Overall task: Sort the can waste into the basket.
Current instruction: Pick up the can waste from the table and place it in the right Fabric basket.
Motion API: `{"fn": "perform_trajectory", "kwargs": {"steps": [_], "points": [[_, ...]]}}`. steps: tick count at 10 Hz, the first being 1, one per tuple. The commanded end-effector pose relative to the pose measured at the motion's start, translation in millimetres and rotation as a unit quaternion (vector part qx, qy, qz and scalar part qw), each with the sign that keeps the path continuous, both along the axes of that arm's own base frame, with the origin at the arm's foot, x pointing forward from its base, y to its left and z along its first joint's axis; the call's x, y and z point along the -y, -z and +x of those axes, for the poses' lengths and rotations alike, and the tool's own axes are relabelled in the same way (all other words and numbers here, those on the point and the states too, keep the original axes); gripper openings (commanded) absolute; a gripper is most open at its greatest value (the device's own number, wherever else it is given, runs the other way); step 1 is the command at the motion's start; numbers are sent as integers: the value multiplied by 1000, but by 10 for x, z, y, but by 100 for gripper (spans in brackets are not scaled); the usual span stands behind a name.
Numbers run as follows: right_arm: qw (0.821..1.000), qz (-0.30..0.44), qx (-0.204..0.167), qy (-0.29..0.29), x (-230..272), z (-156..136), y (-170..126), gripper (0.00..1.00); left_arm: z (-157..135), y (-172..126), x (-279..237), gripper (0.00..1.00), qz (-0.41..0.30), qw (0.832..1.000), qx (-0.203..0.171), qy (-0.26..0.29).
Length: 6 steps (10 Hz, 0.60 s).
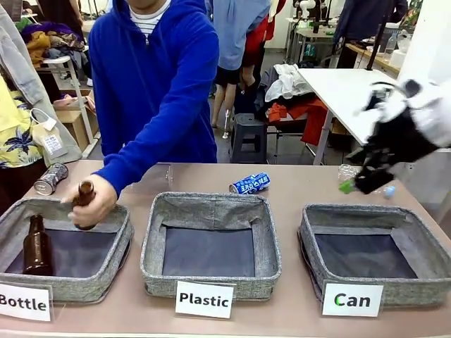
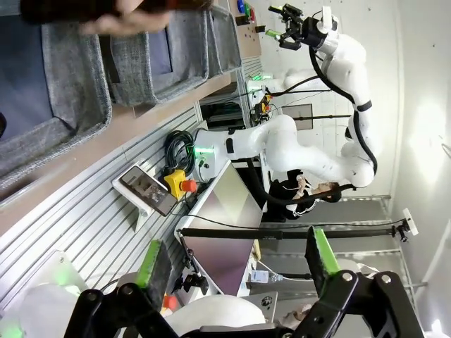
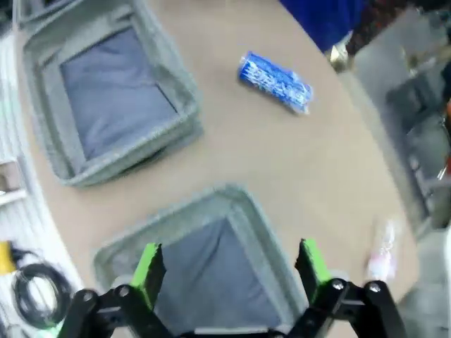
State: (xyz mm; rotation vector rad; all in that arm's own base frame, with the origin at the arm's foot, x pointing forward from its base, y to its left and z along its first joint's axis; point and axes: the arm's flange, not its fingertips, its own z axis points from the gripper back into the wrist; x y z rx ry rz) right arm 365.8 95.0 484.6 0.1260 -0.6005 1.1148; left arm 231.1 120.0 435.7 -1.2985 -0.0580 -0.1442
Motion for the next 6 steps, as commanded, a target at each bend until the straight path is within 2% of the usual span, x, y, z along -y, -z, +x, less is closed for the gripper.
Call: {"fn": "perform_trajectory", "kwargs": {"steps": [1,2,3,4,5,6], "points": [[995,-44,73,-56,-140,261,166,100,0,1,0,100,0,1000,0,0],[988,-69,90,-105,-371,446,188,100,-103,-255,-384,100,-23,999,24,-43],[975,-103,113,-165,-598,660,207,100,-195,-446,-691,100,-54,997,26,-58],[956,-130,149,-217,-802,898,206,100,-297,-572,-901,100,-95,994,15,-58],[939,-167,170,-248,-932,1089,195,100,-410,-618,-983,100,-126,991,-8,-38],[915,-184,189,-304,-1071,1297,191,100,-485,-619,-1011,100,-148,988,-45,-5]]}}
